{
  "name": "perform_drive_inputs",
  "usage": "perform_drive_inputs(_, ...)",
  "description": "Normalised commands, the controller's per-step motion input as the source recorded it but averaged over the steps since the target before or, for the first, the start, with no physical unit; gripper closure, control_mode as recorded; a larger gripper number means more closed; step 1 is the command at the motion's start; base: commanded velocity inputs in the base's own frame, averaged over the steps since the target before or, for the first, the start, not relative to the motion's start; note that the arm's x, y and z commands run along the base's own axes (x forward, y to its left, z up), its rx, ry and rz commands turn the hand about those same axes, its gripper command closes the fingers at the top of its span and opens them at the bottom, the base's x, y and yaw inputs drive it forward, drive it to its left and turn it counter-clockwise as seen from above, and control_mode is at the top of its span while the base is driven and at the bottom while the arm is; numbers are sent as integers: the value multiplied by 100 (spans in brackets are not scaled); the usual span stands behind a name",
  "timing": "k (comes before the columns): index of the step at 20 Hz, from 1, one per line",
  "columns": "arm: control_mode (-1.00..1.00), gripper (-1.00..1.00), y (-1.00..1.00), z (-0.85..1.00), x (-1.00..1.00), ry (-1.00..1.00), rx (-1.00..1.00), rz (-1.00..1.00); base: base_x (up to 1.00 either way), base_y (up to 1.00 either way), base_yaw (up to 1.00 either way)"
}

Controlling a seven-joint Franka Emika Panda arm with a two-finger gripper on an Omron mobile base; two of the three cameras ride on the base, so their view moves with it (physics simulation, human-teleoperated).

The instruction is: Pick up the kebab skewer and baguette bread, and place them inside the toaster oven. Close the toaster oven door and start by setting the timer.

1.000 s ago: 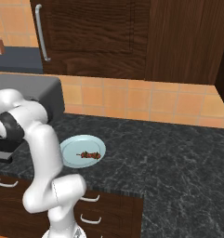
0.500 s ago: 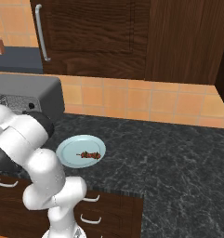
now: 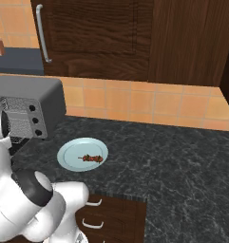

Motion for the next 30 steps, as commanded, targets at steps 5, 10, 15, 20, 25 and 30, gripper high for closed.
perform_drive_inputs(5,-100,-100,-100,16,-3,15,0,-31,0,0,0)
perform_drive_inputs(10,-100,-100,-100,9,0,15,0,-25,0,0,0)
perform_drive_inputs(15,-100,-100,-100,3,0,14,0,-10,0,0,0)
perform_drive_inputs(20,-100,-100,-100,4,14,20,-1,-12,0,0,0)
perform_drive_inputs(25,-100,-100,-100,0,4,21,-1,-7,0,0,0)
perform_drive_inputs(30,-100,-100,-88,0,1,16,0,0,0,0,0)
